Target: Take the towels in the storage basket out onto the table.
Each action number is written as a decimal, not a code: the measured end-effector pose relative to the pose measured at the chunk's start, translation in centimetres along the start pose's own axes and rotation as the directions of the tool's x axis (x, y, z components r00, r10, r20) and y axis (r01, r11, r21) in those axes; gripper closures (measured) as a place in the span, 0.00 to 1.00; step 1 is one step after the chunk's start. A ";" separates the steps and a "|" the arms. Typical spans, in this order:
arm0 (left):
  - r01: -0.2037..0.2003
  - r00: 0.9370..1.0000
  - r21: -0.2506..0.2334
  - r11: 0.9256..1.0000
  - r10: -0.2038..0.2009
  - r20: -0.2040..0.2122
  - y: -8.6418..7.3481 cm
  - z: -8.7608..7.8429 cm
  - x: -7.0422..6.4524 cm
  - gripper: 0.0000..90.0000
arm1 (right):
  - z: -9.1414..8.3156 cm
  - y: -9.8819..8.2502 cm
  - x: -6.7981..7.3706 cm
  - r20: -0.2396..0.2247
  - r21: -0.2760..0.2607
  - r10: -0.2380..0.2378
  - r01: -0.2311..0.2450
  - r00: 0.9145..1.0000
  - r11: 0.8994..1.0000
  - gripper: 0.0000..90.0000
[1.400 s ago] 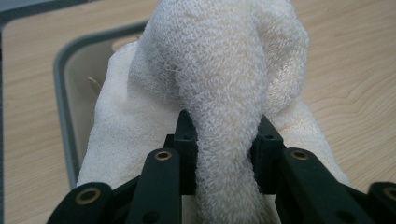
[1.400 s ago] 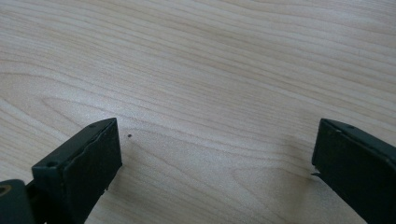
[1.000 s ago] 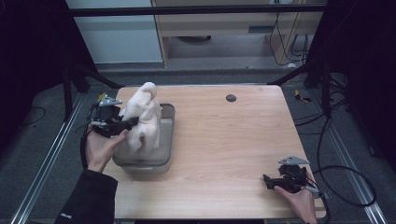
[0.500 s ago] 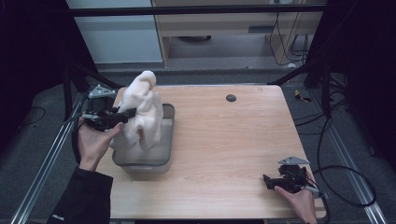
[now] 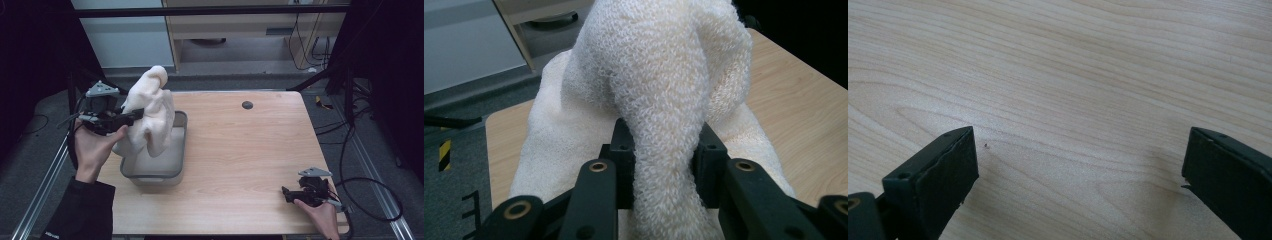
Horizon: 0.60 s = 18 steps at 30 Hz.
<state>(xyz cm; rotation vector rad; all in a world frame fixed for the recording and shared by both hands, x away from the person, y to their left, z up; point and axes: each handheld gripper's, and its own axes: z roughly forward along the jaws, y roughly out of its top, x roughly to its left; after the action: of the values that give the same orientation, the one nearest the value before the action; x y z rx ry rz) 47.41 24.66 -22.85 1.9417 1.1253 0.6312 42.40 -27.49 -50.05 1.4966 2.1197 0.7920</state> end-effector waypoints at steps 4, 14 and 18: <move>-0.020 1.000 0.004 1.000 0.020 0.008 0.5 -0.1 -0.6 0.76 | 0.0 0.0 0.0 0.000 -0.003 -0.002 0.002 1.000 1.000 0.02; -0.072 0.996 0.001 0.997 0.072 0.043 2.0 -0.6 -2.5 0.76 | -0.2 0.0 0.0 -0.003 -0.005 0.009 -0.009 1.000 1.000 0.02; -0.102 0.994 -0.015 0.995 0.102 0.049 2.8 -0.6 -3.5 0.76 | -0.2 0.0 -0.1 0.002 -0.009 0.004 -0.004 1.000 1.000 0.02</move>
<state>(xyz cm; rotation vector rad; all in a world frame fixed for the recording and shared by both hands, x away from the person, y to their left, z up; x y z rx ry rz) 46.60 21.00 -20.27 2.0031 0.9944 0.6397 42.33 -27.57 -49.91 1.4965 2.1097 0.8006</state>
